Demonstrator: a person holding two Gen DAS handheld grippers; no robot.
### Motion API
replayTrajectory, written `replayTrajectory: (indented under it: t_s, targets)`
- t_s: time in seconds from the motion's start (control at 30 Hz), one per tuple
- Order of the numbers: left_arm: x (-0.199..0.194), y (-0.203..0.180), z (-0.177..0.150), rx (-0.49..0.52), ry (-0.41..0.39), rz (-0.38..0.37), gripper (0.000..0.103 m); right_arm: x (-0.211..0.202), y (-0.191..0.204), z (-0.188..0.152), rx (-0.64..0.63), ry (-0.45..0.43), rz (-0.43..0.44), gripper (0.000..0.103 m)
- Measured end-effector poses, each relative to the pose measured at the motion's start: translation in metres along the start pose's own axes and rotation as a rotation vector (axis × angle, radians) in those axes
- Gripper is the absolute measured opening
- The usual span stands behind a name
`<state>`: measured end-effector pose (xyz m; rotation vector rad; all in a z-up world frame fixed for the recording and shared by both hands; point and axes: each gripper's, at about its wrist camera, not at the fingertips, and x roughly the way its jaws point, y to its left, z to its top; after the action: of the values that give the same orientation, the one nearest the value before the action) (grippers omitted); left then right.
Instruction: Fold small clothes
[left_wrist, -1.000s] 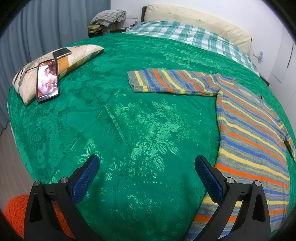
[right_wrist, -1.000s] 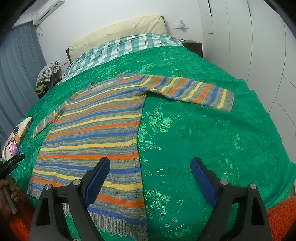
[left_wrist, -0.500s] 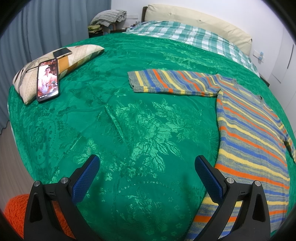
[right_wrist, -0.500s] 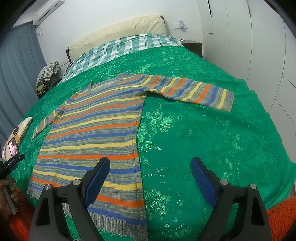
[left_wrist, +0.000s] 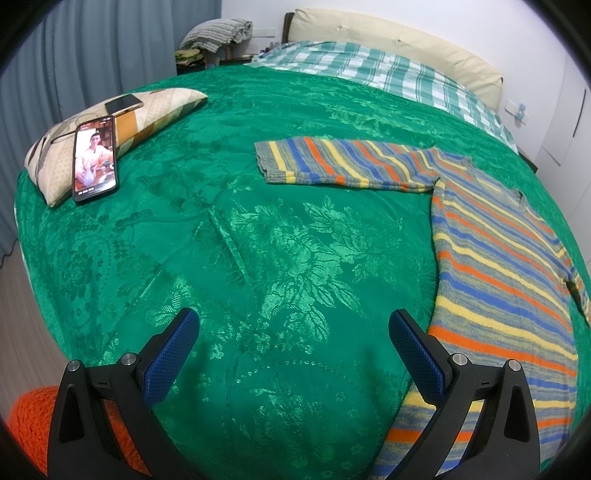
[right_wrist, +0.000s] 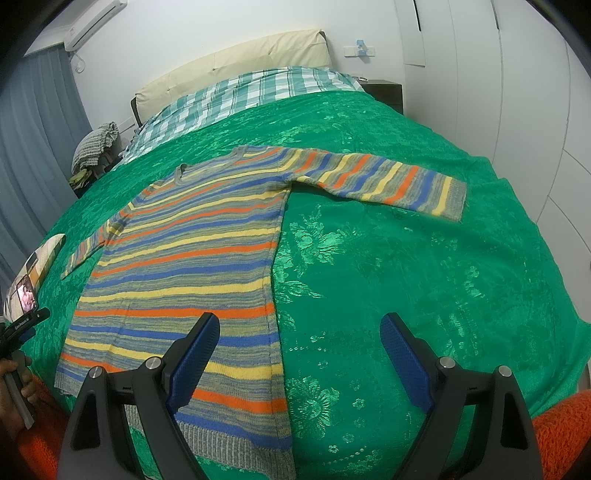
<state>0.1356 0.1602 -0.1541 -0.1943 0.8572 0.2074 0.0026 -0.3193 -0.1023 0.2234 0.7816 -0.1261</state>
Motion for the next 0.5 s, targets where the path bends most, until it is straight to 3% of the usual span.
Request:
replayTrajectory:
  t_s: [0.5]
  targets:
    - [0.002, -0.012, -0.003, -0.008, 0.014, 0.002, 0.102, 0.000, 0.001, -0.003, 0.012, 0.009, -0.002, 0.088]
